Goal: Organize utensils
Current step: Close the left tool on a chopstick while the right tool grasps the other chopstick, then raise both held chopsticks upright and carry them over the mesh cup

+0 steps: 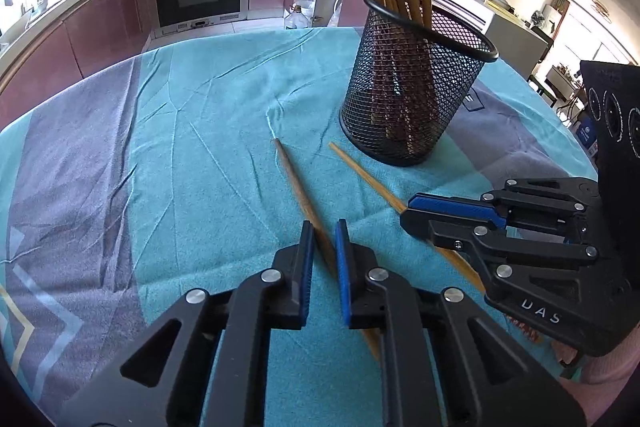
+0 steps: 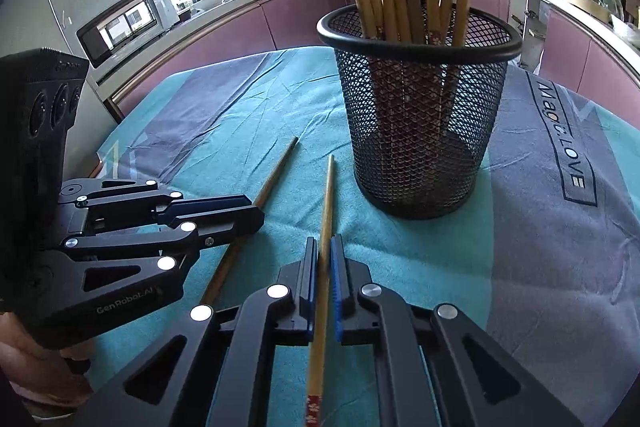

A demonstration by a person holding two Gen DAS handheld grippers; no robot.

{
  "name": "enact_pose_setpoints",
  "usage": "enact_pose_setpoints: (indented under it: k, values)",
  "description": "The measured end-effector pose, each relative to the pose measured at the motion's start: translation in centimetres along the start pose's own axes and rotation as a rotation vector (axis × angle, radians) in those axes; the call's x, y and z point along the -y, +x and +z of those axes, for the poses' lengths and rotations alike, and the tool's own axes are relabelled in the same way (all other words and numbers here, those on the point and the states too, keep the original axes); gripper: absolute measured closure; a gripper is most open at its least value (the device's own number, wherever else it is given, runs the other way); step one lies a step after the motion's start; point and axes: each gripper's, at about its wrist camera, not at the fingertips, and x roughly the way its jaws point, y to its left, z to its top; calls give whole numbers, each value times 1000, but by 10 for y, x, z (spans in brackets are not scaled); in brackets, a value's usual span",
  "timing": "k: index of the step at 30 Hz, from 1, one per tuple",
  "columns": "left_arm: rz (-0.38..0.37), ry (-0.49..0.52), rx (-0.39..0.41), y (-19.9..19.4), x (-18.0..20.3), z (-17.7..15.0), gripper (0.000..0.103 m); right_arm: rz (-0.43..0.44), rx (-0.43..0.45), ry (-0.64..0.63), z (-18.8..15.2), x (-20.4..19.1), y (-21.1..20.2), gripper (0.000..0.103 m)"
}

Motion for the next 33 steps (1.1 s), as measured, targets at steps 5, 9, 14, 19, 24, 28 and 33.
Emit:
enact_pose_setpoints:
  k: [5,9,14,19,24,28,33]
  values:
    - [0,-8,6,-5,-3,-2,94,17,6,7,-2,-1,-7,98]
    - [-3,-12,13,-8,-5,-2,94,34,20,15,-4,0,-14,98]
    - [-12,-20,29,-16,-8,-1,94,61,39,23,-5,2,-24,98]
    - [-39,-32,49,-28,-12,-1,94,78,66,30,-5,2,-36,98]
    - [-68,-43,77,-42,-14,0,95,86,100,33,-2,3,-49,98]
    - [-76,-43,100,-53,-13,1,95,88,118,33,-1,2,-55,98]
    - [-101,-52,123,-63,-14,3,96,92,140,36,-1,3,-63,98]
